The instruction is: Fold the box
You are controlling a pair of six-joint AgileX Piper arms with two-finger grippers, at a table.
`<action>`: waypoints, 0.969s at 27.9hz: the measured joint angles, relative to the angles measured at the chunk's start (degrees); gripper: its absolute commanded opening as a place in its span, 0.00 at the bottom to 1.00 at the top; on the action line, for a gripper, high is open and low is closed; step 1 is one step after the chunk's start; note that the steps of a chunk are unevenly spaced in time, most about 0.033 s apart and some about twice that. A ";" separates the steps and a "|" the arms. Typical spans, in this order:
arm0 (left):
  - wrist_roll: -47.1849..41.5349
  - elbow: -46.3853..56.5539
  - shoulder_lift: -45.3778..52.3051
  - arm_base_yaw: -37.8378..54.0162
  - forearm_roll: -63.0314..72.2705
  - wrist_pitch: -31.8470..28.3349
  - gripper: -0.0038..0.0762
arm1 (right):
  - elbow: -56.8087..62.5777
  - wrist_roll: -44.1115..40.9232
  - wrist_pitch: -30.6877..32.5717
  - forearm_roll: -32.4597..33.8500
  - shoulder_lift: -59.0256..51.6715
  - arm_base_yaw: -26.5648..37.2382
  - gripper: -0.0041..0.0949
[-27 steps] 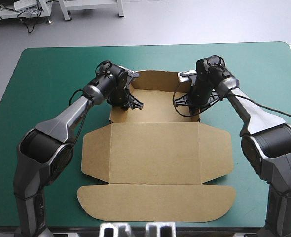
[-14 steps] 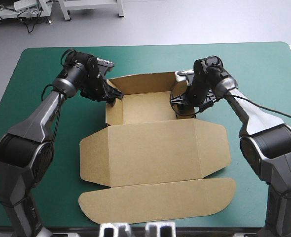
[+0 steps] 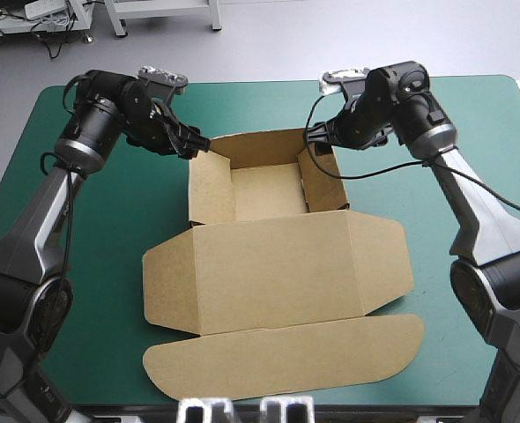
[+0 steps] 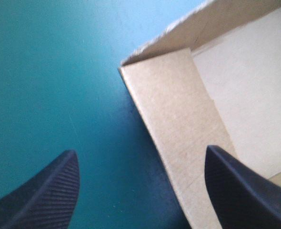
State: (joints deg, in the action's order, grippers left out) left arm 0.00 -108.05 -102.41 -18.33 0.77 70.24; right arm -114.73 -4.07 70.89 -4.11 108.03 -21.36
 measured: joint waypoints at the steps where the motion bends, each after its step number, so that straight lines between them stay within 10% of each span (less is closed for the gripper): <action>1: 0.86 -1.06 0.49 0.00 0.45 0.29 0.55 | -0.87 0.48 0.06 -0.37 -0.82 0.00 0.76; 9: 11.91 -4.96 10.41 0.00 2.04 1.36 0.04 | -2.99 5.32 0.50 -2.75 -8.62 0.00 0.76; 19: 15.59 -1.31 32.22 0.00 -1.34 1.36 0.04 | -2.54 7.17 0.52 -2.30 -8.14 0.00 0.74; 27: 15.64 29.31 47.02 0.00 -7.43 1.36 0.04 | -0.70 7.50 0.52 0.05 3.95 0.00 0.72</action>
State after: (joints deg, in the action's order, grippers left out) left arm 15.64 -78.74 -55.39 -18.33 -6.66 71.61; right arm -115.43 3.43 71.41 -4.06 111.98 -21.36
